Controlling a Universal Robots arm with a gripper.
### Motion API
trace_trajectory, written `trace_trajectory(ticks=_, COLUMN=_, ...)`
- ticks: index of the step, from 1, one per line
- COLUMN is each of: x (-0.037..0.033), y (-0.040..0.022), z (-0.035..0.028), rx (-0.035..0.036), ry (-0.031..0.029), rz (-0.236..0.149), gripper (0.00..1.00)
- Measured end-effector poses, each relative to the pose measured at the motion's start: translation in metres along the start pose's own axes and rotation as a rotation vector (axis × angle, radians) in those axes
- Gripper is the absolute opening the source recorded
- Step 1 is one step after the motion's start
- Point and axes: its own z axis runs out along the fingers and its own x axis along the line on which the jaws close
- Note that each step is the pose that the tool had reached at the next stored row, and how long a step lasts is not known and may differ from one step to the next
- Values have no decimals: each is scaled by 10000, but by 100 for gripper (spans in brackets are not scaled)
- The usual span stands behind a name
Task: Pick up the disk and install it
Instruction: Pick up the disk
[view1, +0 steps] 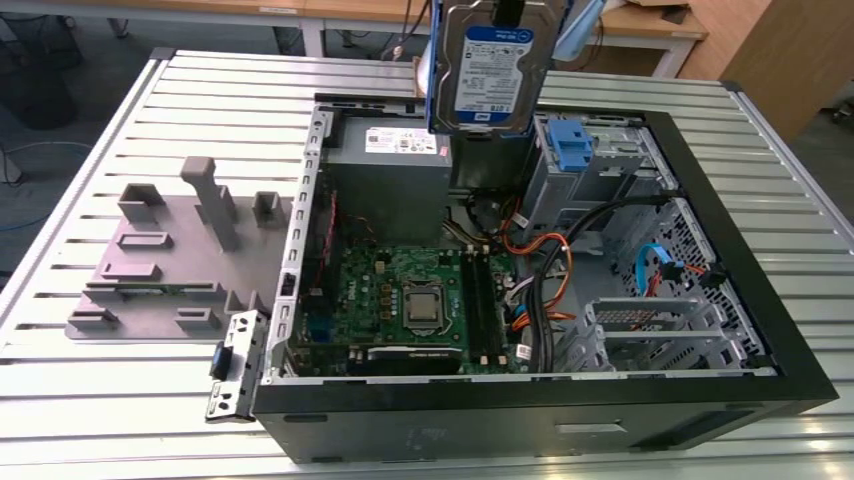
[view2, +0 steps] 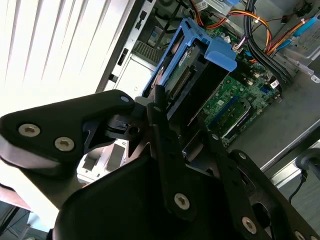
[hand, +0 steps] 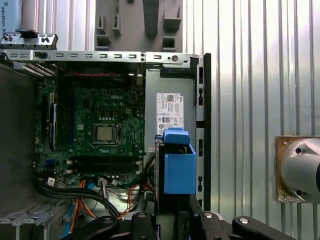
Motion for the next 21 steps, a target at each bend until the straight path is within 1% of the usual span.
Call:
trace_trajectory(ticks=5, x=61, y=-1, z=1, rx=0, ry=0, rz=0, gripper=35)
trace_trajectory(ticks=13, x=183, y=-2, z=0, rx=1, ry=0, rz=0, gripper=35)
trace_trajectory(ticks=21, x=193, y=-2, z=0, rx=1, ry=-1, rz=0, gripper=35)
